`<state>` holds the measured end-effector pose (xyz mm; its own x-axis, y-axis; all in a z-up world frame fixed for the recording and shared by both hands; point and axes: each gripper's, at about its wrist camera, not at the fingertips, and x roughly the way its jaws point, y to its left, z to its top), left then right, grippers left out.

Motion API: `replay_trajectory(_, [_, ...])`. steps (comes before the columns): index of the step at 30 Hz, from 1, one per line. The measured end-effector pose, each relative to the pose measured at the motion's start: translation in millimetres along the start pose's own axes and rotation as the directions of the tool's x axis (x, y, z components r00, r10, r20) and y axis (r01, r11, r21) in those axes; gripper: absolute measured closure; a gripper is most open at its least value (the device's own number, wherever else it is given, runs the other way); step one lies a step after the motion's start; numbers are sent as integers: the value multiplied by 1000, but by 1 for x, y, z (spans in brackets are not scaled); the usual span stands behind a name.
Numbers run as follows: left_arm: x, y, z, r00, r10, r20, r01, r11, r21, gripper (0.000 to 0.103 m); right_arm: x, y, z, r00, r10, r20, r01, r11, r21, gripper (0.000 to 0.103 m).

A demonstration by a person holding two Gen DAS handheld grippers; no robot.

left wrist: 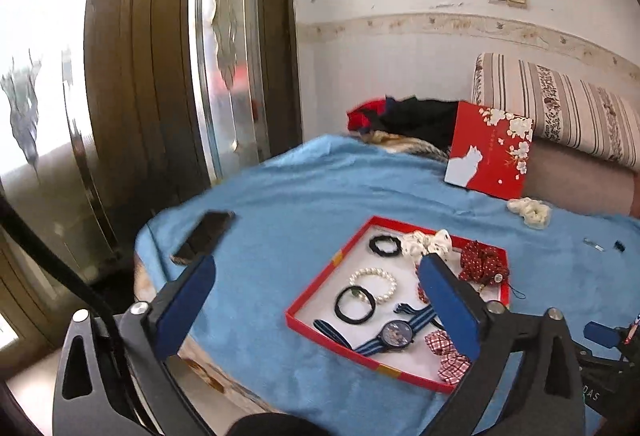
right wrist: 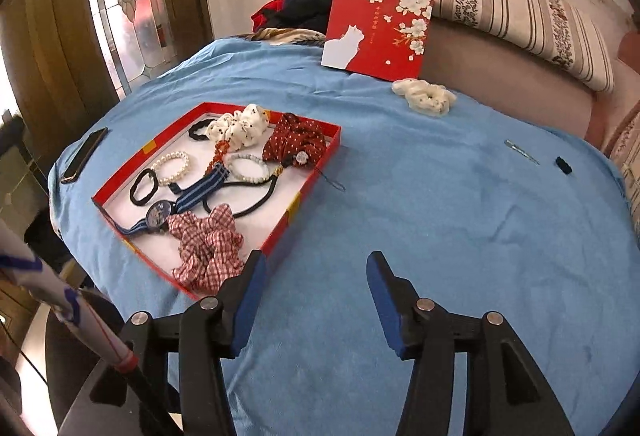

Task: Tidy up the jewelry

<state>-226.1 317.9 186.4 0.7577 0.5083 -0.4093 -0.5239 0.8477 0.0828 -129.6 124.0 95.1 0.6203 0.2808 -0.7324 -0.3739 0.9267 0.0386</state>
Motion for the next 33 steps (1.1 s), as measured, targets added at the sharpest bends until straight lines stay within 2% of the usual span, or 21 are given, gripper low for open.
replay_trajectory(4, [-14, -16, 2, 1000, -22, 8, 22, 998, 51, 0, 1, -7, -7, 1000, 10, -13, -9, 999, 43, 46])
replay_trajectory(8, [-7, -29, -4, 992, -97, -79, 100, 995, 26, 0, 2, -17, -14, 999, -3, -33, 5, 997, 79, 45])
replay_trajectory(10, [2, -35, -11, 976, -143, -164, 144, 990, -11, 0, 2, -22, -18, 999, -18, -38, 21, 996, 89, 45])
replay_trajectory(14, [18, -49, -26, 925, -210, -315, 207, 977, -45, 0, 0, -30, -23, 998, -43, -37, 46, 994, 99, 42])
replay_trajectory(17, [23, -60, -37, 908, -206, -365, 209, 977, -33, 0, 4, -32, -26, 997, -52, -49, 57, 994, 98, 41])
replay_trajectory(25, [29, -65, -49, 883, -162, -441, 174, 985, -14, 0, 10, -28, -27, 996, -61, -69, 67, 994, 85, 40])
replay_trajectory(33, [37, -65, -56, 868, -148, -474, 166, 986, -4, 0, 16, -27, -28, 993, -75, -87, 82, 993, 80, 38])
